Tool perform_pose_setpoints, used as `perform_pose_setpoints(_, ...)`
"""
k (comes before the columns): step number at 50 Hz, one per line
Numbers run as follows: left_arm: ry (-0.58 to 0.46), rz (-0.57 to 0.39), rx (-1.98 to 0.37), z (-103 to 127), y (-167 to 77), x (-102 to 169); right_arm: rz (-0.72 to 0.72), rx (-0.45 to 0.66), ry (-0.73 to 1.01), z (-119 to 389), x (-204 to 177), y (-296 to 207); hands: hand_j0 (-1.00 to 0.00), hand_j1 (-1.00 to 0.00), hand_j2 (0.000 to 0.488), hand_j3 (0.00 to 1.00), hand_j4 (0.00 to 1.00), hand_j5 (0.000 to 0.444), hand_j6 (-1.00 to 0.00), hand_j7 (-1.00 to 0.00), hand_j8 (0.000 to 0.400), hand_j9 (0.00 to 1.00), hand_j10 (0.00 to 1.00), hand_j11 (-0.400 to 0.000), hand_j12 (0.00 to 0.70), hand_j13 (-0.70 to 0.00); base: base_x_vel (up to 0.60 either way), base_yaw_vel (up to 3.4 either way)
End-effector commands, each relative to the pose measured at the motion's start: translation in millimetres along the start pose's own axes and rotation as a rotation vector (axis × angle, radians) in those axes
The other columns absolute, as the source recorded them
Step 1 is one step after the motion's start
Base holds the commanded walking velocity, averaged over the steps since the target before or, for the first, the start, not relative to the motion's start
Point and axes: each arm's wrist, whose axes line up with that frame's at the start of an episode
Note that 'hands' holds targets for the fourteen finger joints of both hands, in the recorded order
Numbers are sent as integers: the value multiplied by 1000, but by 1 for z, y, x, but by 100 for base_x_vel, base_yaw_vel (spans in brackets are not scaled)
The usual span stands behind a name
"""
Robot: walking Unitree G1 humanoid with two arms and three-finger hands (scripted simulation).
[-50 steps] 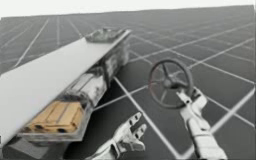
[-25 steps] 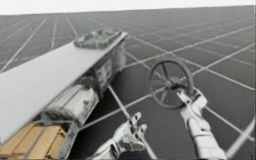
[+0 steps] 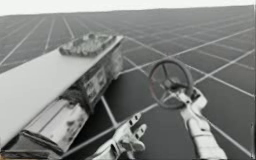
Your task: Pick up and drop off the object
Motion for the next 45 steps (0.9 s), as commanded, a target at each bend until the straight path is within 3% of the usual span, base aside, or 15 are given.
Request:
perform_pose_setpoints(1, -17, -3, -11, 0, 3, -3, 44, 11, -35, 9, -7, 14, 0, 0, 0, 1000, 1000, 0, 0, 0, 0, 1000, 1000, -400, 0, -700, 58, 3)
perform_pose_setpoints(22, -17, -3, -11, 0, 3, -3, 44, 11, -35, 9, -7, 14, 0, 0, 0, 1000, 1000, 0, 0, 0, 0, 1000, 1000, -400, 0, -700, 53, 4)
perform_pose_setpoints(45, -17, -3, -11, 0, 3, -3, 44, 11, -35, 9, -7, 14, 0, 0, 0, 1000, 1000, 0, 0, 0, 0, 1000, 1000, -400, 0, -700, 34, 5)
